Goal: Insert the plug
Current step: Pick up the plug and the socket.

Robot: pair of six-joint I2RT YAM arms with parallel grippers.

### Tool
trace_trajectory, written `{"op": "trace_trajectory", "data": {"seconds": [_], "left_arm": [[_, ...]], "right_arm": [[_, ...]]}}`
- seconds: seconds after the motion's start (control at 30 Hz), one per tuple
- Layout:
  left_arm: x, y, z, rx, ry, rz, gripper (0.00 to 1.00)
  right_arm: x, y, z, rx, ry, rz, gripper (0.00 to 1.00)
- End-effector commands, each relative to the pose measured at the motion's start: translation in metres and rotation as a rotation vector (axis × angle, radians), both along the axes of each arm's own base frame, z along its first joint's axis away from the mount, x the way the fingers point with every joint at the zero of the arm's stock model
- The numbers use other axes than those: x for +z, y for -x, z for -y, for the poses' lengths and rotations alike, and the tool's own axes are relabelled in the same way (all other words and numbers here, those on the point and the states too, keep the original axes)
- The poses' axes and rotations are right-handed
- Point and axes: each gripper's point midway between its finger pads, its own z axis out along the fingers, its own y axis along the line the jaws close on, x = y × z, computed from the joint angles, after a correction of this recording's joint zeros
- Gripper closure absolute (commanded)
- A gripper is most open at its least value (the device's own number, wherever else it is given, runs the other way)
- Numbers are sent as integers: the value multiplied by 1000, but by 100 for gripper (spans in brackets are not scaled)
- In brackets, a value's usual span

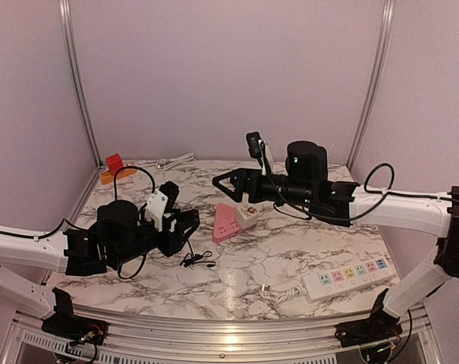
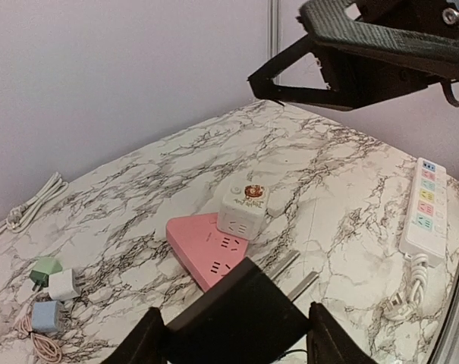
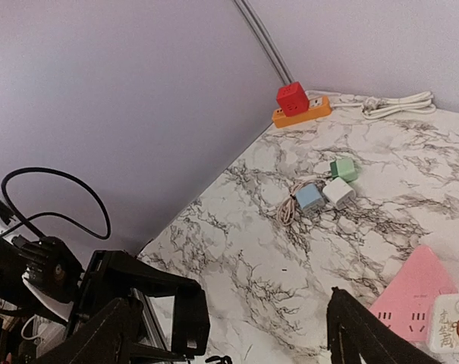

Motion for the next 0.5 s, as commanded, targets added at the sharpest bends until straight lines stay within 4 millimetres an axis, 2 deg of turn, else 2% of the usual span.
{"op": "trace_trajectory", "data": {"seconds": [0.0,0.23,0.47], "left_arm": [[22,11,10,-57,-95,205,73],[19,20,24,-36,-223,307,73],[21,28,34,-31,-265,350,73]], "right_arm": [[3,21,-16,155,39,-78,17],[-23,43,-35,335,82,-183,24],[-41,60,-44,390,172,-176,26]]}}
